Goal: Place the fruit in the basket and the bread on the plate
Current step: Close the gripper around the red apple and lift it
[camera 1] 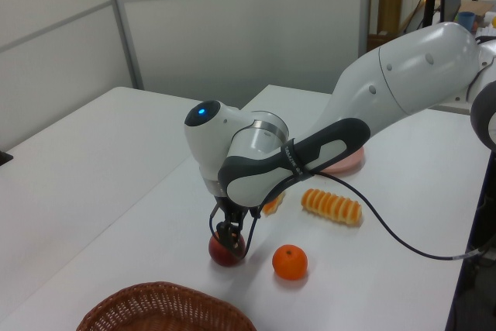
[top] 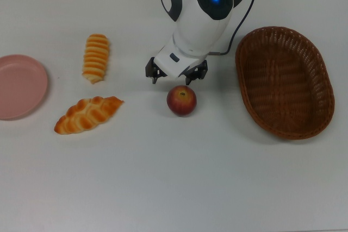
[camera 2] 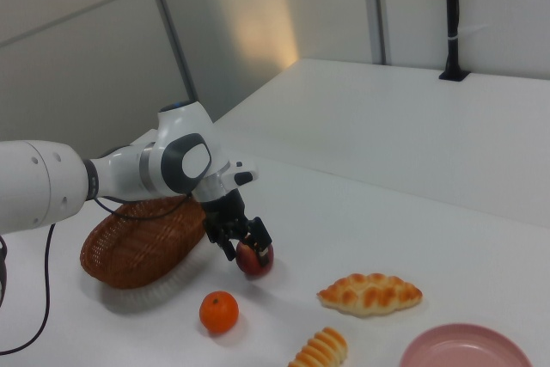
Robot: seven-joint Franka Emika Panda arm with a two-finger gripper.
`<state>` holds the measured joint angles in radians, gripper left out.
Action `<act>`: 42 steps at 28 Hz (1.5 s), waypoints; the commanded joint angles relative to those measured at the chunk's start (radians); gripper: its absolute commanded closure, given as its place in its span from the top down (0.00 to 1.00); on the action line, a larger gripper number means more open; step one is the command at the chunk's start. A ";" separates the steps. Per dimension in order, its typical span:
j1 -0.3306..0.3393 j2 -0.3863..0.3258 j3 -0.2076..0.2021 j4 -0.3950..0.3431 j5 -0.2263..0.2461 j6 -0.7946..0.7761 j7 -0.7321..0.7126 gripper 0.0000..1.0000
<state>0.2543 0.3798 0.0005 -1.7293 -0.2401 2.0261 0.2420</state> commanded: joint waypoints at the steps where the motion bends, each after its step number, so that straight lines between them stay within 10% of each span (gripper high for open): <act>1: 0.023 0.005 -0.008 0.005 -0.025 0.048 0.039 1.00; 28: 0.056 0.194 -0.016 0.097 -0.156 0.221 0.249 1.00; 30: 0.053 0.195 -0.017 0.099 -0.156 0.236 0.253 0.78; 32: 0.051 0.194 -0.019 0.099 -0.151 0.250 0.253 0.31; 34: 0.051 0.192 -0.019 0.100 -0.154 0.252 0.253 0.12; 42: 0.063 0.093 0.007 0.091 -0.131 0.205 0.257 0.00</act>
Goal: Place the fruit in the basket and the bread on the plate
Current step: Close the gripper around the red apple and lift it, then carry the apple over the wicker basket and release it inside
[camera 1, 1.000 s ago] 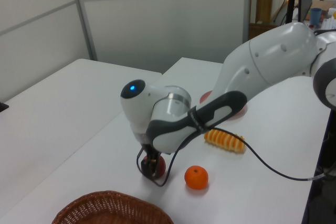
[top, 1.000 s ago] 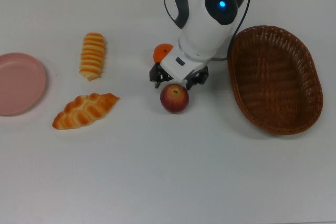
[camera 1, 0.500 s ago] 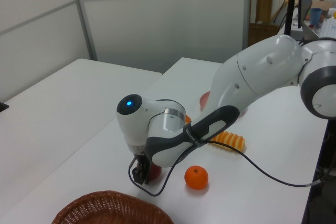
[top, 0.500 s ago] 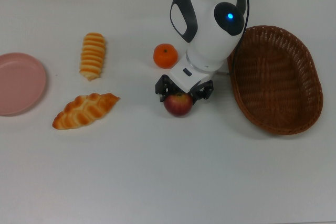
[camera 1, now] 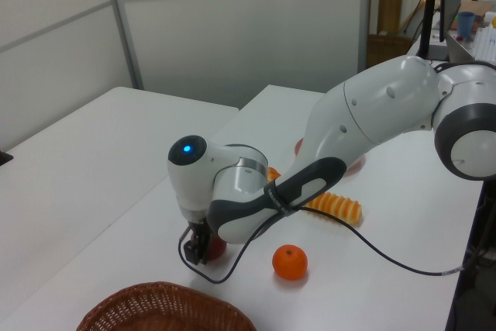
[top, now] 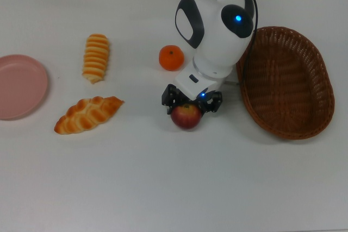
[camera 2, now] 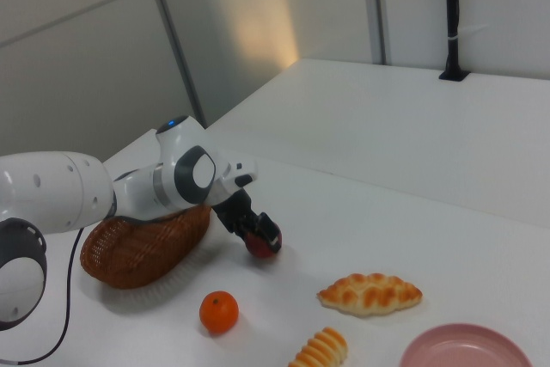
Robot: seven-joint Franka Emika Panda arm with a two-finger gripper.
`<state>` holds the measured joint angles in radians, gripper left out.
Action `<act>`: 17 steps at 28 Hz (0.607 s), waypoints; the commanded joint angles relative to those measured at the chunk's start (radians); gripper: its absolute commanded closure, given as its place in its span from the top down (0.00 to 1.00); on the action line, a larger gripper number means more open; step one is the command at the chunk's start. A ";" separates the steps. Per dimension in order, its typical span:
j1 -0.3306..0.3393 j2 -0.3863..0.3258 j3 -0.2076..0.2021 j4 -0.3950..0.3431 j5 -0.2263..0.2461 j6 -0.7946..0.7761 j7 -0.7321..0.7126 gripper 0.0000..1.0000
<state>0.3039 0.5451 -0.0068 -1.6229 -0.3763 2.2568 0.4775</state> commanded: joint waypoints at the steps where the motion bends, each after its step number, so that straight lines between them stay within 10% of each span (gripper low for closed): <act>1: 0.015 -0.083 0.027 -0.015 0.011 -0.049 0.021 0.00; 17: 0.021 -0.186 0.304 -0.006 0.048 -0.246 0.122 0.00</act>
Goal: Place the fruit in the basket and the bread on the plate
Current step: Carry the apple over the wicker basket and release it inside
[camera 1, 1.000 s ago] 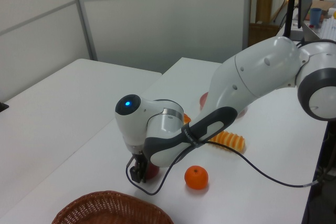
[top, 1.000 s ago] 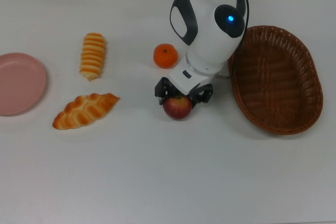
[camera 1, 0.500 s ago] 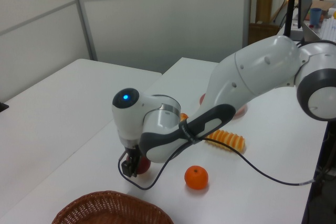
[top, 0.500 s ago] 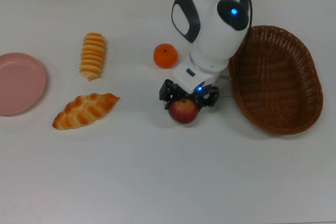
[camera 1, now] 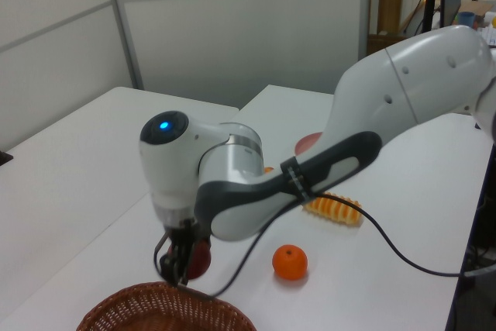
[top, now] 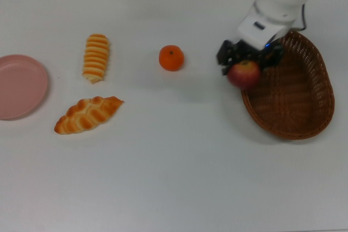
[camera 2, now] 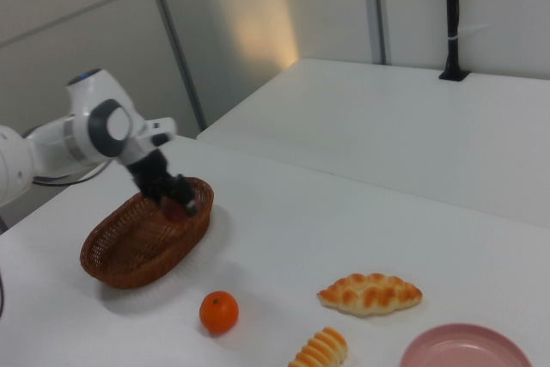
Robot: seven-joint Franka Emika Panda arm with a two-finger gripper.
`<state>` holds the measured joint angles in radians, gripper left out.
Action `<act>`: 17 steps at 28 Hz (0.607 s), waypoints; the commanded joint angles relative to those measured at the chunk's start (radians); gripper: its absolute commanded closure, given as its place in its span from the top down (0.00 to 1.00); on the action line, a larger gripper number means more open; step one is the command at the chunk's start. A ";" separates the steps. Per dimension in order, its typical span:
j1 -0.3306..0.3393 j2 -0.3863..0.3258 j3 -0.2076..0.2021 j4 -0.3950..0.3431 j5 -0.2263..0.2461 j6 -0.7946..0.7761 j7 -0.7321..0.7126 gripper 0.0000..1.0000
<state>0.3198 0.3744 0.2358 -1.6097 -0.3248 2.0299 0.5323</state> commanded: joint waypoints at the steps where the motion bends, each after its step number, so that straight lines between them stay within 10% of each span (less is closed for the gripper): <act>1: 0.013 -0.012 0.072 -0.019 -0.005 -0.023 0.077 0.00; 4: 0.062 -0.003 0.077 -0.022 -0.005 -0.040 0.090 0.30; 7: 0.074 0.011 0.077 -0.024 -0.005 -0.043 0.118 0.94; 17: 0.081 0.015 0.077 -0.021 -0.017 -0.066 0.159 1.00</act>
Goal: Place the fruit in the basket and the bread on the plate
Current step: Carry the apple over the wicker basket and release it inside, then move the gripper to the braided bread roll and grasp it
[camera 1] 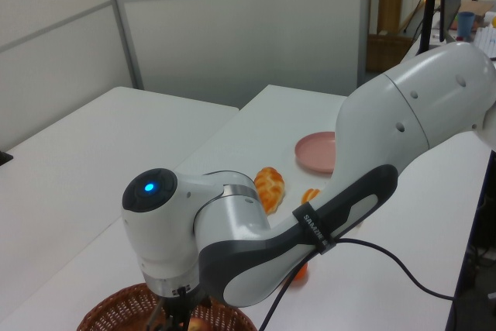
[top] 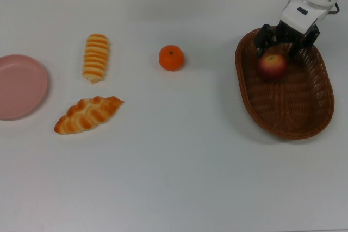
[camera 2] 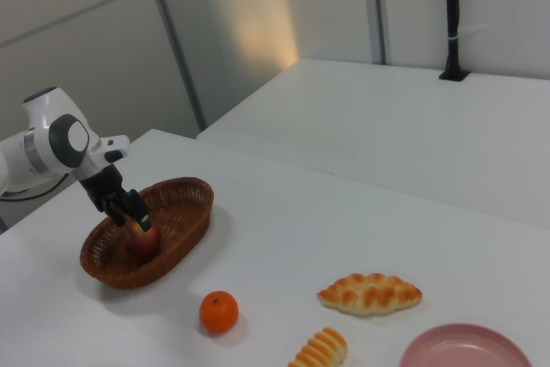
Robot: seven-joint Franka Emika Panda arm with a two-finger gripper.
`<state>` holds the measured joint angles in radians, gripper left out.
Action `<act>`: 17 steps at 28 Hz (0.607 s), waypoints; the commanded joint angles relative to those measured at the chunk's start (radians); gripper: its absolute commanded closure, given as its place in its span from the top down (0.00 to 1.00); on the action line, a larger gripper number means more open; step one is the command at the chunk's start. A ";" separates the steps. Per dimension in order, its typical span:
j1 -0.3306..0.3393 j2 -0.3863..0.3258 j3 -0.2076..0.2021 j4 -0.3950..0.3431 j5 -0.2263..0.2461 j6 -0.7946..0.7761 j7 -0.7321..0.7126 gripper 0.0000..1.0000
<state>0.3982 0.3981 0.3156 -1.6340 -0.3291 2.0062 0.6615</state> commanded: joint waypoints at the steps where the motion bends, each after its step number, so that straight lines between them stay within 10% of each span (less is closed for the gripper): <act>1: 0.002 -0.013 -0.004 0.003 -0.013 -0.044 0.033 1.00; 9: -0.067 -0.079 -0.050 0.003 0.010 -0.053 0.138 1.00; 17: -0.352 -0.150 -0.067 -0.023 0.051 -0.095 0.011 1.00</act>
<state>0.1812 0.2931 0.2490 -1.6166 -0.3244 1.9516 0.7742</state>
